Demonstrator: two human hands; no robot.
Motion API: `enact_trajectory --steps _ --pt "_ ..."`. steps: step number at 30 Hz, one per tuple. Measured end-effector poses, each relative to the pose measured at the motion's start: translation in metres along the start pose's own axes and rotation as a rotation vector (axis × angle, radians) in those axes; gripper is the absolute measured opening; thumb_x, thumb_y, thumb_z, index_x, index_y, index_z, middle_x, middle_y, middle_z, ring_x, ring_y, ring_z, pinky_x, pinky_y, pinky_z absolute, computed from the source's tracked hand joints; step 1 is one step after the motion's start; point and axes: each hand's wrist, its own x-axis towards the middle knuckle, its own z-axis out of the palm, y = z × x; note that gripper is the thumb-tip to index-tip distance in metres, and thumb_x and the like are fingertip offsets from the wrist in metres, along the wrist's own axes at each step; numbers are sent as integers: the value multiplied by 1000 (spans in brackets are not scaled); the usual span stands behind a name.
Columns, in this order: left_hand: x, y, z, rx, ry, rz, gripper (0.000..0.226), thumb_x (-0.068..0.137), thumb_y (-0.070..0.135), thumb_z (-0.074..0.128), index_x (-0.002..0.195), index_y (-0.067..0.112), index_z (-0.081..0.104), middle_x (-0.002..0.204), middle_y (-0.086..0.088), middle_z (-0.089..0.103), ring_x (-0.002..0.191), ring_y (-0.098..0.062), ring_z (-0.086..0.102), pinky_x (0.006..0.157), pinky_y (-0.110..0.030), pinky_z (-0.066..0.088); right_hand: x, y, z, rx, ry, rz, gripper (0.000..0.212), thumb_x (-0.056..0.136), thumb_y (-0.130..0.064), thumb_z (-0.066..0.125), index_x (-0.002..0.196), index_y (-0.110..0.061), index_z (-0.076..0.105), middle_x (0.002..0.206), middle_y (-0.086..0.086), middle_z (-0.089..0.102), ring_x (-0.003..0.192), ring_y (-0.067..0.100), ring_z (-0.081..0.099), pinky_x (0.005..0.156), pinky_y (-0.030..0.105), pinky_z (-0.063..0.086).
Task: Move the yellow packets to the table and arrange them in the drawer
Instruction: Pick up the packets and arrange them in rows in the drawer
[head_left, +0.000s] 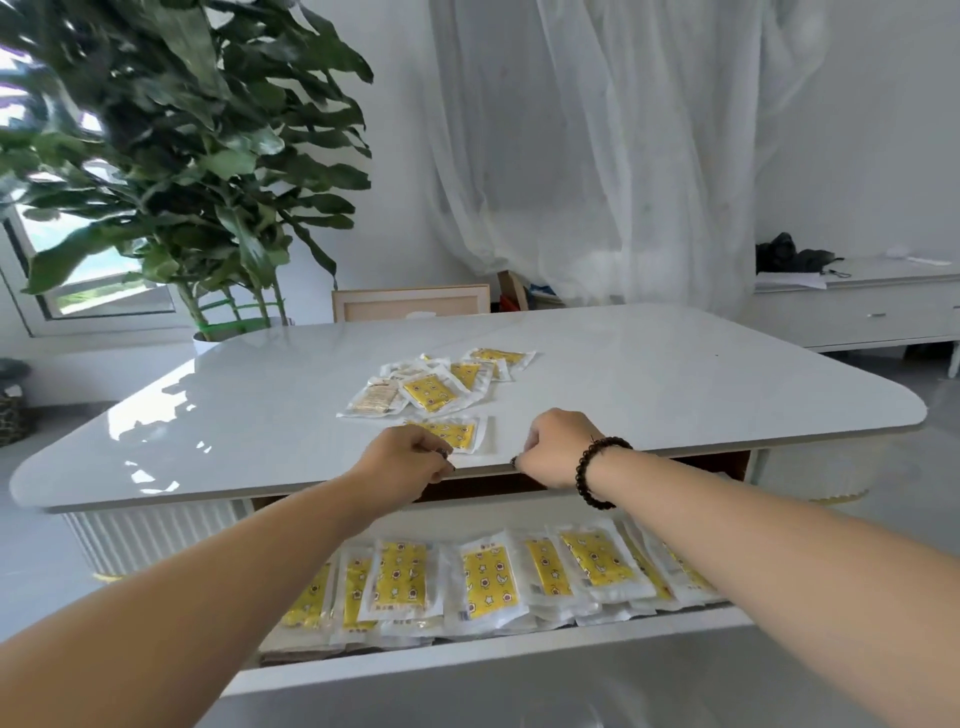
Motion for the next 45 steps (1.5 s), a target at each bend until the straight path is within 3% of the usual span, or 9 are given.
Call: enact_trajectory --steps 4,10,14,17,24,34,39,42,45 --pt "14 -4 -8 125 203 37 24 92 11 50 111 19 62 123 1 59 89 -16 58 62 -21 43 19 -19 6 141 138 -53 23 84 -18 57 90 0 69 97 11 70 91 24 66 77 32 57" --pt "50 -11 -4 279 383 -116 64 89 46 57 139 12 38 140 -9 40 130 -30 37 99 -40 38 58 -32 19 286 245 -77 18 87 -13 58 104 -10 62 112 6 63 103 20 58 83 24 47" --pt "70 -17 0 503 312 -148 100 69 66 69 142 10 31 138 -6 44 130 -28 39 103 -37 39 94 -23 31 305 233 105 25 89 -24 61 70 -9 54 72 6 54 73 26 55 53 26 42" --pt "85 -18 -12 372 233 -161 89 63 54 82 131 13 42 113 -1 54 102 -22 52 82 -31 45 122 -23 34 320 232 186 35 88 -35 58 65 -13 43 71 3 49 68 22 51 47 23 31" --pt "94 -30 -43 -42 150 -125 36 62 23 91 81 19 60 75 5 60 67 -12 56 61 -21 44 146 -45 48 123 249 218 73 72 -66 62 127 -19 50 130 7 45 115 27 54 87 35 47" --pt "84 -48 -58 -735 310 -90 15 80 -8 69 84 4 62 83 -9 67 62 -12 53 63 -21 47 147 -31 48 623 336 134 11 87 -24 57 93 -15 53 87 1 56 80 22 52 66 25 38" --pt "82 -48 -56 -811 275 -23 20 81 -15 64 92 1 59 97 -13 69 87 -24 68 75 -30 61 134 -26 41 1154 478 232 8 95 -11 40 103 -12 38 97 5 49 85 29 56 69 38 51" --pt "85 -51 -54 -717 303 -21 20 78 -12 69 91 2 61 95 -15 71 81 -25 72 71 -29 61 126 -23 39 1441 506 212 45 88 13 31 119 -17 43 114 7 41 84 36 61 52 37 59" --pt "89 -53 -51 -632 325 -36 19 78 -7 72 90 6 64 92 -12 74 80 -24 73 68 -27 61 126 -24 41 1480 434 119 39 82 22 36 94 -8 59 123 14 44 82 43 67 52 30 59"
